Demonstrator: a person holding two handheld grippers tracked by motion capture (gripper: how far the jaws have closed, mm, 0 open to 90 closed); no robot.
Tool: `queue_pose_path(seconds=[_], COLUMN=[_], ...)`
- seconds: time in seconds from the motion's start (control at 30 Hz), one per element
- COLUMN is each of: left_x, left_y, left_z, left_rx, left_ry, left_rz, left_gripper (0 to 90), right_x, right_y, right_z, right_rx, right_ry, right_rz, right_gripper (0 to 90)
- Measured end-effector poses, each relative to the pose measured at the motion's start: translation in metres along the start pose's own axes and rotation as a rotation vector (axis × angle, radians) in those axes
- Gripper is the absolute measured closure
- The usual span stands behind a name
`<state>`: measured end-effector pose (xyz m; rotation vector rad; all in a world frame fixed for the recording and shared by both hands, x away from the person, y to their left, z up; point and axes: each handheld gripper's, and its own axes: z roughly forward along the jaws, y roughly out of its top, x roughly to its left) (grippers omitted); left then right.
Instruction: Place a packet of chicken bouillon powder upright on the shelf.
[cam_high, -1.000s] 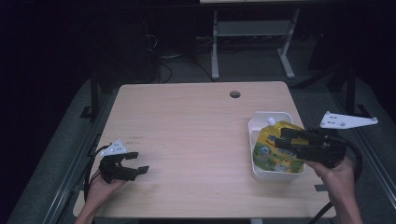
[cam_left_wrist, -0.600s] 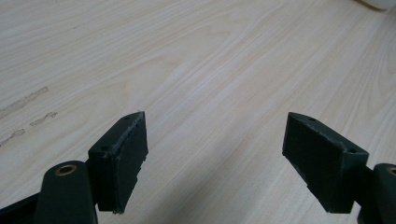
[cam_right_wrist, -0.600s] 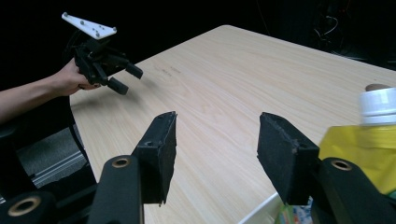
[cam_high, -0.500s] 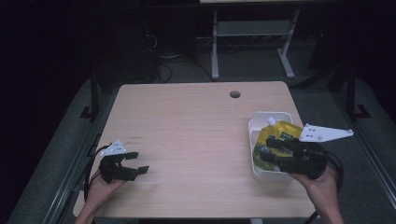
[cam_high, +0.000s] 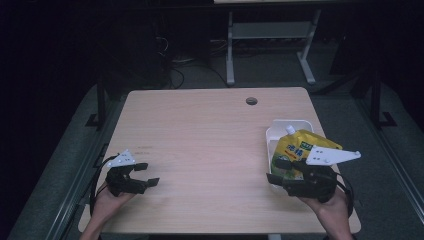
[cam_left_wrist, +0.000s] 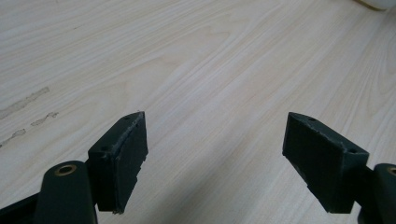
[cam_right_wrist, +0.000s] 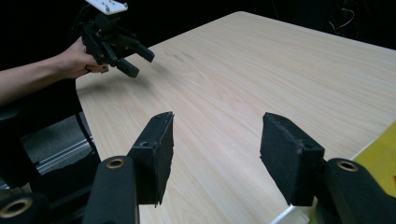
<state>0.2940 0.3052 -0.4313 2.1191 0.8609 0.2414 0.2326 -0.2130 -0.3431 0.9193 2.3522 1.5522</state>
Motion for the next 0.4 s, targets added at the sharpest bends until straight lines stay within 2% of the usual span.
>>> queue_pose_path(seconds=[0.4], left_x=[0.000], left_y=[0.000], left_z=[-0.001], left_rx=[-0.004], left_ry=[-0.001], left_rz=[-0.005], left_gripper=[21.6], right_x=[0.013], right_y=[-0.015], right_z=[0.018], right_rx=[0.025], right_ry=[0.016], right_rz=[-0.021], right_gripper=[40.4])
